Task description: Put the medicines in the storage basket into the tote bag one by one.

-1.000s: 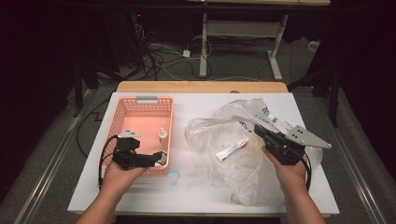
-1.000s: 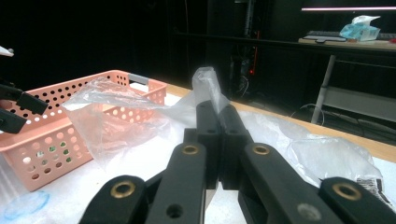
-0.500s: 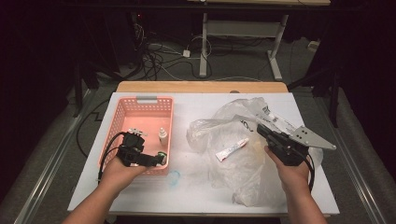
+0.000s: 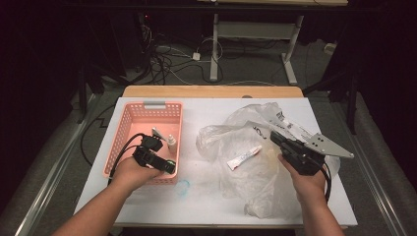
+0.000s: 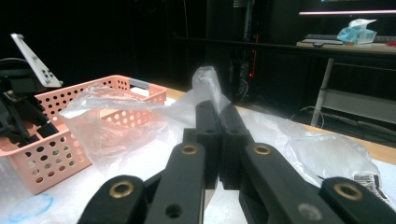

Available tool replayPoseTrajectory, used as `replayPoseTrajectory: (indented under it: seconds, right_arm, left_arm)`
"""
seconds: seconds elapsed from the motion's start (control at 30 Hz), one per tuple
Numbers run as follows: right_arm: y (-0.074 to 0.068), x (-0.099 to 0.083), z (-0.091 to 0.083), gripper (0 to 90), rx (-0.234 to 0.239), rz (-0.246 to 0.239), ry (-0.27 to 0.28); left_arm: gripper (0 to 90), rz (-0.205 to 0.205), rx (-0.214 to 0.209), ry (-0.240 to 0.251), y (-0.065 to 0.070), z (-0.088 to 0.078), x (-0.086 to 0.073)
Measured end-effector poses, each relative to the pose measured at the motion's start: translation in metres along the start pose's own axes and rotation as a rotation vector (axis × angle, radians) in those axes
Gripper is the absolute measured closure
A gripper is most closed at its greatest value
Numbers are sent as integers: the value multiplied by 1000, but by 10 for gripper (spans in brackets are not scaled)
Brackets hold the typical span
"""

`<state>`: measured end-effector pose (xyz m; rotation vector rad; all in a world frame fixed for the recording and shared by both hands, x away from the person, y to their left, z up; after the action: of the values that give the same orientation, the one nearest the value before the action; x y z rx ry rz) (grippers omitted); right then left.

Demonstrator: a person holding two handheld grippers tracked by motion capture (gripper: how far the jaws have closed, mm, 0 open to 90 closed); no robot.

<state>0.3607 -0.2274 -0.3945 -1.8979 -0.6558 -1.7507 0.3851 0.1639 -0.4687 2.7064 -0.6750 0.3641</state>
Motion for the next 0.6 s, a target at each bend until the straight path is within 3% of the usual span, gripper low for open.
replayPoseTrajectory:
  seconds: [0.13,0.33,0.6]
  right_arm:
    - [2,-1,0,900,-1,7,0]
    - [3,0,-2,900,1,6,0]
    - [2,-1,-1,900,2,7,-2]
  left_arm:
    - [352,-10,7,-35,-2,3,4]
    - [410,-11,54,-85,-4,8,4]
    - [472,-44,77,-145,-9,14,5]
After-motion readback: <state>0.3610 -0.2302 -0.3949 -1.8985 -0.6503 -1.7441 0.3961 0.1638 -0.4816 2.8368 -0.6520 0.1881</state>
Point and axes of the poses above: each handheld gripper's, and its own axes: z roughly forward along the jaws, x roughly out of its top, y roughly to its right, the point moved 4 cm from there along z, roughly forward along the jaws, and after that the axes turned 6 degrees about y, right-handed, at the moved point
